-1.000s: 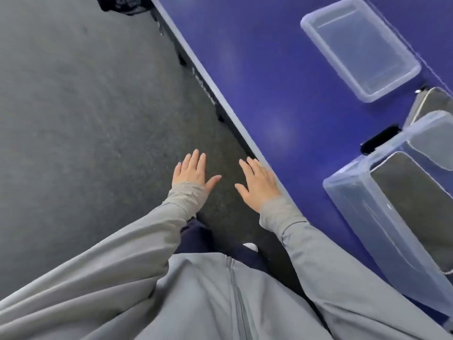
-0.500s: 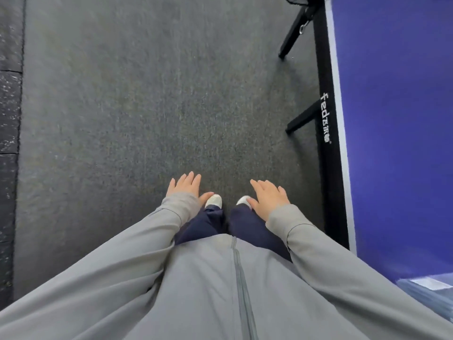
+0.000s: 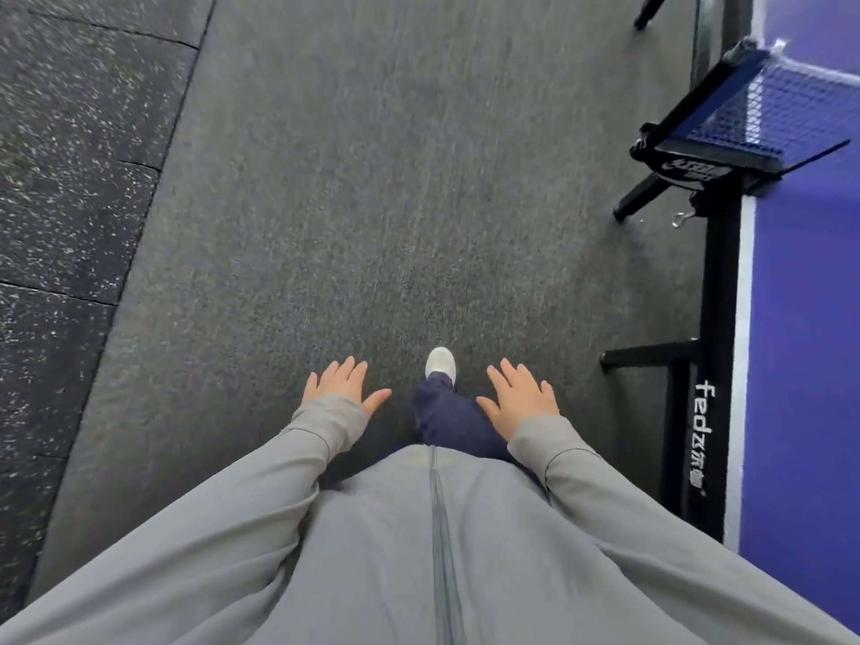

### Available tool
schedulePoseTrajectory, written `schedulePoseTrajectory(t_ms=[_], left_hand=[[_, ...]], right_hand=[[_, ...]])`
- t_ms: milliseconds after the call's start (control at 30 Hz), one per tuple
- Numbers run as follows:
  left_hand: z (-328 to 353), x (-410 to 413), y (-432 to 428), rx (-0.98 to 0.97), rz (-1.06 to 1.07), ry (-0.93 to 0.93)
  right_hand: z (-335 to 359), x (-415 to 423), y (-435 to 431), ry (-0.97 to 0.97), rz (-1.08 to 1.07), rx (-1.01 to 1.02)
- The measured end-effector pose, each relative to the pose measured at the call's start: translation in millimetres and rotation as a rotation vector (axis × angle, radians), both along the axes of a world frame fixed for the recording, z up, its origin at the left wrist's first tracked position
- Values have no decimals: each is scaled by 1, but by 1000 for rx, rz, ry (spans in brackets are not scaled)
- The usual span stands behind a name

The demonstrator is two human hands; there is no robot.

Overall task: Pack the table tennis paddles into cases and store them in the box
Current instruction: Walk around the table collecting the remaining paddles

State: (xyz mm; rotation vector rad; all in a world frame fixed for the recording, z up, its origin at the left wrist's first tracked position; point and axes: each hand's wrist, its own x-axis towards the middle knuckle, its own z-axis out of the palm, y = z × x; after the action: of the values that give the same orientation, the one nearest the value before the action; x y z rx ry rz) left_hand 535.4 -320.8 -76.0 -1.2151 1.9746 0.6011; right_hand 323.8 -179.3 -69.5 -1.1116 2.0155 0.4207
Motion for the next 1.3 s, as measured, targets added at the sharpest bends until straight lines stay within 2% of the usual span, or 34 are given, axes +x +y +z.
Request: schedulePoseTrajectory(t_ms=[200, 367, 600, 800, 967, 1100, 1300], left_hand=[[19, -58, -121, -84, 9, 73], [23, -87, -196, -82, 50, 151], [10, -70, -347, -74, 10, 48], [15, -92, -458, -90, -21, -5], [14, -155, -509, -48, -116, -10], [10, -223, -548, -31, -179, -25], [10, -348, -600, 1, -81, 42]], right_hand=[[7, -68, -105, 58, 79, -30], [10, -97, -185, 47, -1, 7], [8, -108, -312, -28, -275, 20], [20, -116, -421, -76, -247, -66], [24, -158, -480, -40, -201, -116], [13, -220, -499, -27, -275, -50], [6, -345, -515, -31, -445, 0]])
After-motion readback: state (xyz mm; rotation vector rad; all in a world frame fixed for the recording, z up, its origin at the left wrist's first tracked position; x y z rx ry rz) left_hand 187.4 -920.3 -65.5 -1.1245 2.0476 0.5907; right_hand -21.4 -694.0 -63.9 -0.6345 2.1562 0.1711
